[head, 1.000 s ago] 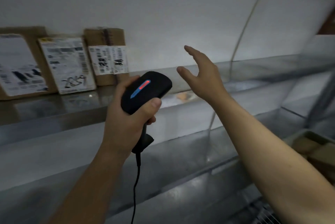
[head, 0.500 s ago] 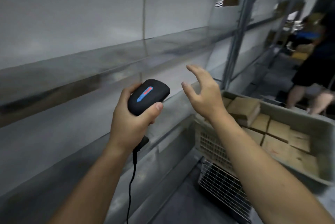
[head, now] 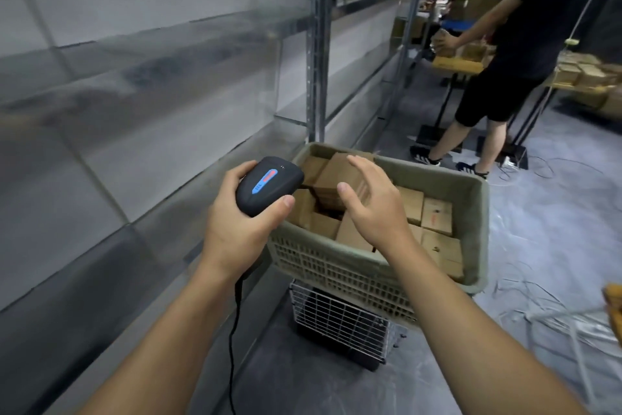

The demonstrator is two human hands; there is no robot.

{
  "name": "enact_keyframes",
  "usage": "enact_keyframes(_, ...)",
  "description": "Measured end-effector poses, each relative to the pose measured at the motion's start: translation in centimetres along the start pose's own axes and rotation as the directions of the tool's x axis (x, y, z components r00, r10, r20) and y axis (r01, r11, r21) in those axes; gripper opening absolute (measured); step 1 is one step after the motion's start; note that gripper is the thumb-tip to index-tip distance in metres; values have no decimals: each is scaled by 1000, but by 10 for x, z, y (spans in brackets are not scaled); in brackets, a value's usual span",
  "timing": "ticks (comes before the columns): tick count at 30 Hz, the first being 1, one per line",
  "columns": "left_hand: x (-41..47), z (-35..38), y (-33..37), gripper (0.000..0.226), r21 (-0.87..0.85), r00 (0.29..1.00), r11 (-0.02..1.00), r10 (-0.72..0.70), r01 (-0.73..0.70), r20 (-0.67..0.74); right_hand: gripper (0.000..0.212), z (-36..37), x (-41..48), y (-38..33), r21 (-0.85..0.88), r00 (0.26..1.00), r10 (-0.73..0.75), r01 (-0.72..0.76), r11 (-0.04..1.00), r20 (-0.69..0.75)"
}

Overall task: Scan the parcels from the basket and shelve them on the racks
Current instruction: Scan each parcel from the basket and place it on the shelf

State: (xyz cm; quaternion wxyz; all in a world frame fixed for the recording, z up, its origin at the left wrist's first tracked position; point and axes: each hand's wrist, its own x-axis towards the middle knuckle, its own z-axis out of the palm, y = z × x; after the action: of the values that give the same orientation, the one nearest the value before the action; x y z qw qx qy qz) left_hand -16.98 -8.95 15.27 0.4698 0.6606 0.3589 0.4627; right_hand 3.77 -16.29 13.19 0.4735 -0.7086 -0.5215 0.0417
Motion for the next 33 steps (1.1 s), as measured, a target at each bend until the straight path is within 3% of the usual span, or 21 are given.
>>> enact_keyframes(9, 44, 44, -39, 70, 41, 996, 996, -85, 85, 18, 53, 0, 10, 73, -23, 975, 215, -214, 977, 56)
enact_keyframes(19, 114, 52, -104, 67, 85, 978, 975, -207, 204, 20, 57, 88, 74, 117, -61, 898, 373, -369, 927, 232)
enact_keyframes(23, 147, 41, -141, 69, 119, 955, 950, -295, 290, 25, 62, 142, 101, 141, -30, 820, 492, -506, 862, 292)
enact_keyframes(27, 177, 34, -170, 70, 141, 929, 923, -367, 358, 42, 68, 188, 121, 168, -15, 685, 645, -681, 732, 339)
enact_keyframes(33, 207, 32, -201, 61, 188, 906, 903, -409, 386, 107, 79, 237, 142, 203, -92, 531, 747, -788, 609, 400)
